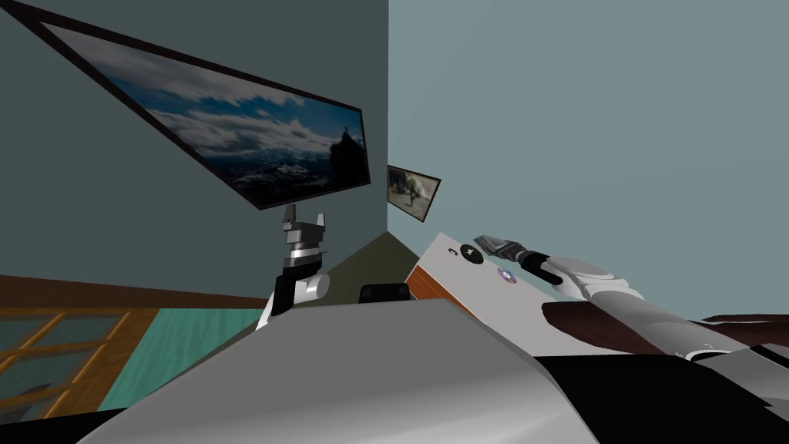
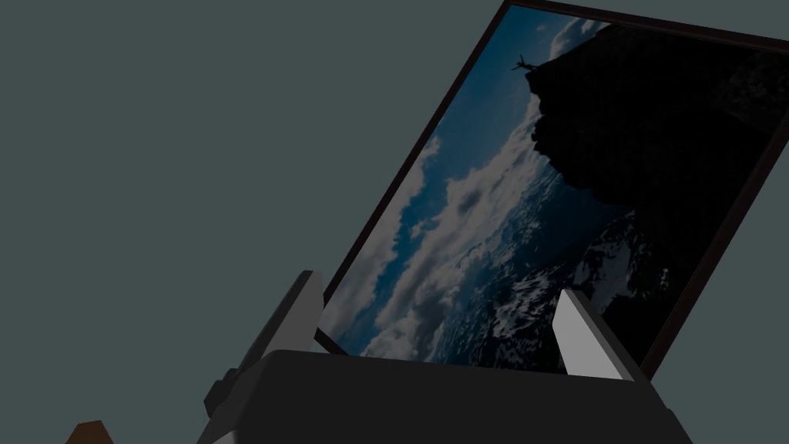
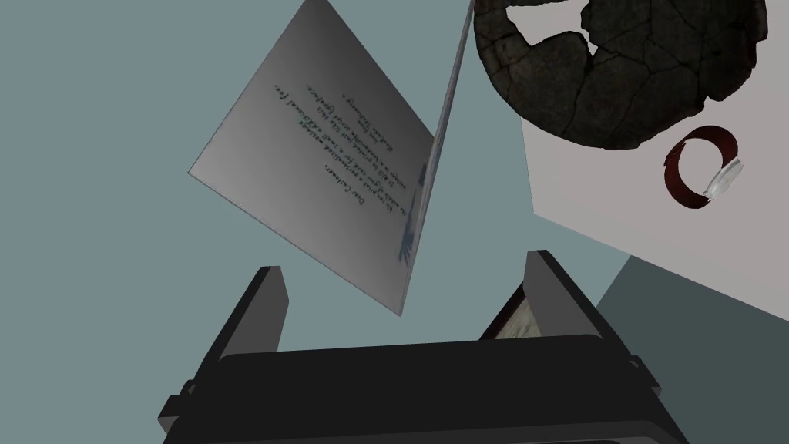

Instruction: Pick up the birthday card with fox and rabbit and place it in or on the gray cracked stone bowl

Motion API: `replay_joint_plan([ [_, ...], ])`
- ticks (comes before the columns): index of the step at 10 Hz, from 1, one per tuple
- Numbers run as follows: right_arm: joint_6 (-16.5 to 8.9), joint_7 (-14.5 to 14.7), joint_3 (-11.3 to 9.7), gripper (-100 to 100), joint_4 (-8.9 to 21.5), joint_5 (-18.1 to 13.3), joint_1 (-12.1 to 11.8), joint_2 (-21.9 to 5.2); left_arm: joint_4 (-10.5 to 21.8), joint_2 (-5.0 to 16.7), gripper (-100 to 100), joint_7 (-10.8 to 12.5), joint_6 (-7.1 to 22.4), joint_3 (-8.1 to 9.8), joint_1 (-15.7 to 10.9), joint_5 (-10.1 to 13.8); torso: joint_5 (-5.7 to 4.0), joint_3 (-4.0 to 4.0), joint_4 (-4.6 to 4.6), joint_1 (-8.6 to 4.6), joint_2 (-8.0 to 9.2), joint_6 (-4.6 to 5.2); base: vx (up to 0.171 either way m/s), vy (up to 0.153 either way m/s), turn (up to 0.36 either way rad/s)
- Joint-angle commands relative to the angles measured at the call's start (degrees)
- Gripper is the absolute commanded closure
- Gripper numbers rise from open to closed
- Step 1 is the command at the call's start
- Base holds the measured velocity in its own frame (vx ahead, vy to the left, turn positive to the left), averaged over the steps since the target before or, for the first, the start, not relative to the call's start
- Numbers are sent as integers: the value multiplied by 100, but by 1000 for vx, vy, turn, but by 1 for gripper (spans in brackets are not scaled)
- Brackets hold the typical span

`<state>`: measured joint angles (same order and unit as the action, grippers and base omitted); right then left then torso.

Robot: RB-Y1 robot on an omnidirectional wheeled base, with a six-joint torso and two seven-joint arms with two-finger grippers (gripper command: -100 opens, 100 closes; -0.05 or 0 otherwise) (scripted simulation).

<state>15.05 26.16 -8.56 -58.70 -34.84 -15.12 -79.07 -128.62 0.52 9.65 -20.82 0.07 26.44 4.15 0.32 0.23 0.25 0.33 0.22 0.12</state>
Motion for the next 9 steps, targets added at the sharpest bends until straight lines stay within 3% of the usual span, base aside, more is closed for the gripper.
replay_joint_plan([
  [1,0,0,0,-100,0,0,0,0,0,0,0,0,0,0,0,0,0,0,0,0,0,0,0,0,0],
  [2,0,0,0,-100,0,0,0,0,0,0,0,0,0,0,0,0,0,1,0,0,1,0,0,0,0],
  [3,0,0,0,0,0,0,0,0,0,0,0,0,0,0,0,0,0,1,0,1,2,0,0,0,0],
  [4,116,-117,9,-100,-38,58,-53,-208,0,0,0,0,0,0,0,0,0,1,1,1,2,0,17,19,-59],
  [8,387,-390,29,-100,-125,194,-176,-694,0,0,0,0,0,0,0,0,4,-2,-1,10,-4,1,23,26,-78],
  [9,371,-322,20,-100,-51,162,-114,-598,0,0,0,0,0,0,0,0,3,-2,-1,10,-4,1,7,9,-15],
])
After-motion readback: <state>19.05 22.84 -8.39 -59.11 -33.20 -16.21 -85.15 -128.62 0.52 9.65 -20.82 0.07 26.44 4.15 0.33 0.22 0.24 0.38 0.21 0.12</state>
